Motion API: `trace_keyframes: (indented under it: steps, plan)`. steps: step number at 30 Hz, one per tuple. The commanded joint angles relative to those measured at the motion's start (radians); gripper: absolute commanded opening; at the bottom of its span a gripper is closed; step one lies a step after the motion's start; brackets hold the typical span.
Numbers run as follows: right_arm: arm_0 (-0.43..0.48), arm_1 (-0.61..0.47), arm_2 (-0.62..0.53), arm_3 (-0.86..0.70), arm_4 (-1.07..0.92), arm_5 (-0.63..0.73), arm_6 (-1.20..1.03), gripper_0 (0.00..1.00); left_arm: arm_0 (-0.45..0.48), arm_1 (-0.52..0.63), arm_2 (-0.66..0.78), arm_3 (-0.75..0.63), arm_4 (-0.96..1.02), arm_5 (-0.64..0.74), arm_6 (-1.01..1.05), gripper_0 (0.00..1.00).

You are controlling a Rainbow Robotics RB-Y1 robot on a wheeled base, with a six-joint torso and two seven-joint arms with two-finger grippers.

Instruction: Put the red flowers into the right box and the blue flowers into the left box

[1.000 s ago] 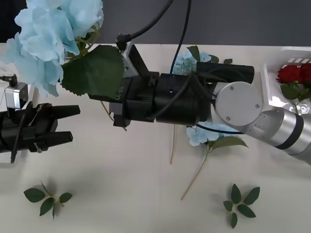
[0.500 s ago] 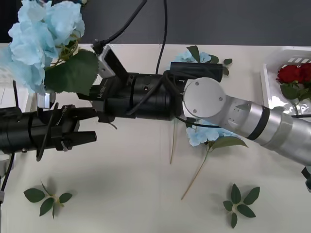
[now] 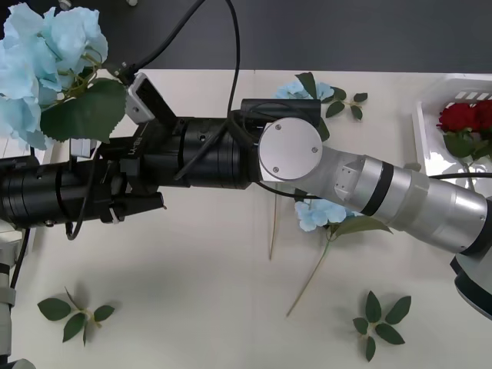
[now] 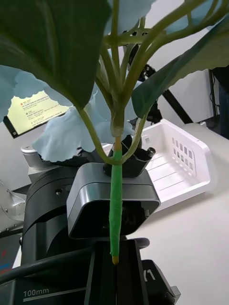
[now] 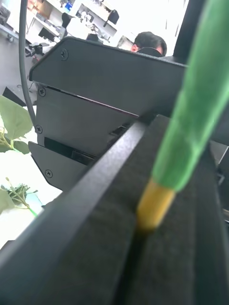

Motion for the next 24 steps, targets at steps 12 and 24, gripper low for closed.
trace_keyframes:
  steps: [12,24]
  plan:
    - [-0.027,0.004,0.001,-0.016,-0.016,-0.009,0.029,0.00,0.026,0.074,0.010,-0.016,0.036,0.010,-0.068,0.31]
    - [-0.028,-0.007,0.000,-0.016,-0.048,-0.018,0.033,0.00,0.034,0.074,0.005,-0.016,0.036,0.010,-0.068,0.00]
